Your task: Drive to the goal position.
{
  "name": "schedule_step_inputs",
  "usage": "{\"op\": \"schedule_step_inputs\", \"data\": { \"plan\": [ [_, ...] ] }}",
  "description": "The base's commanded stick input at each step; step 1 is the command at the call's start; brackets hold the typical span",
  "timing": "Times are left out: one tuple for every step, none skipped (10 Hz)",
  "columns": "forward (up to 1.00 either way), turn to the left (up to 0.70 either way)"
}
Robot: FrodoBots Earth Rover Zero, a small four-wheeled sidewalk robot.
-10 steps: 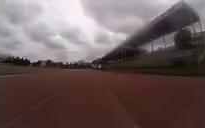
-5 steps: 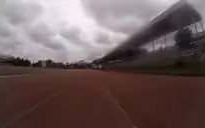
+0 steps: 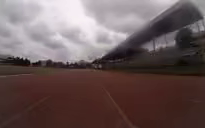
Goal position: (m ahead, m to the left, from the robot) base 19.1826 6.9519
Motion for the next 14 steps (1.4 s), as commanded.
{"op": "schedule_step_inputs", "data": {
  "plan": [
    [0.70,0.00],
    [0.70,0.00],
    [0.70,0.00],
    [0.70,0.00],
    [0.70,0.00],
    [0.70,0.00],
    [0.70,0.00],
    [0.70,0.00],
    [0.70,0.00],
    [0.70,0.00],
    [0.70,0.00],
    [0.70,0.00],
    [0.70,0.00],
    [0.70,0.00]
  ]
}}
